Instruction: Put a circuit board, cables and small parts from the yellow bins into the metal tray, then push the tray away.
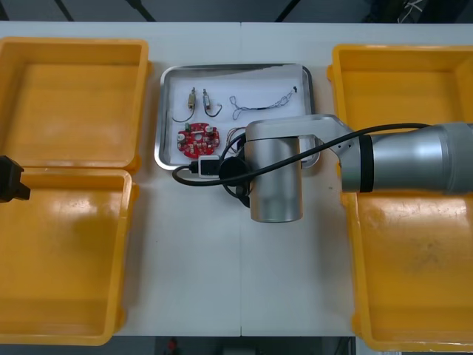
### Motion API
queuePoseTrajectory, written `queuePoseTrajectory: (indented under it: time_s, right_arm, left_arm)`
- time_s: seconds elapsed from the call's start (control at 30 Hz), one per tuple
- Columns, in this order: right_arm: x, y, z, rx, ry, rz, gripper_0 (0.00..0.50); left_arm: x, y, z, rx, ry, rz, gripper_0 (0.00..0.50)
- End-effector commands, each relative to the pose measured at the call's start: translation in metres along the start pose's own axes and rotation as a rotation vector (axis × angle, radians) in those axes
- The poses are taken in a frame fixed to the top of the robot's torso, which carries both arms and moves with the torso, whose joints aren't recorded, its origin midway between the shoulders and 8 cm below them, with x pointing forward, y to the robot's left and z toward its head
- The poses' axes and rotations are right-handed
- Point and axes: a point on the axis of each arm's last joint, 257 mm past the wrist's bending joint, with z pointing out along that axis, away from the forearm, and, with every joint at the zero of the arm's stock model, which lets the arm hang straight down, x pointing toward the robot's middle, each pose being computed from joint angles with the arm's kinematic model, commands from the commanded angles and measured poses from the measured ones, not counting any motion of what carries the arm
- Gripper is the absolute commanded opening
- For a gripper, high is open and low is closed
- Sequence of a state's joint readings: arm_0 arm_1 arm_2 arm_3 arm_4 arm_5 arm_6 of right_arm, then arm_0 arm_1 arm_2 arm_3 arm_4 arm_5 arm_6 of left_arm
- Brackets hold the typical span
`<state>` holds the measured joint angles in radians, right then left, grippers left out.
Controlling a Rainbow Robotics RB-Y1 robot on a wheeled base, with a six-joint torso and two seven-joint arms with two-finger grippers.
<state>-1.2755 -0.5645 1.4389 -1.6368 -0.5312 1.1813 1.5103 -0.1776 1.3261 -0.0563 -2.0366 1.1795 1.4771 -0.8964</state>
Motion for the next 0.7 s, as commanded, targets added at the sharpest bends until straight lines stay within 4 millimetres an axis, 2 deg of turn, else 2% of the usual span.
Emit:
queuePoseTrajectory:
  time_s: [0.03,0.53,0.7]
  right_arm:
    - [-0.001,-0.053,-0.002,0.093,-0.015,-0.051,0.000]
    - [0.001,-0.116,0.014,0.173,0.013,-0.180,0.000]
    - [0.004,-0.130,0.020,0.171,0.027,-0.149,0.000]
  left_arm:
    - [-0.005,0.012,-0.011,-0.044,-0.022,0.118,0.500]
    - [-0.005,0.012,-0.011,-0.044,-0.022,0.118,0.500]
    - [-0.005,0.012,-0.011,-0.044,-0.022,0.118,0.500]
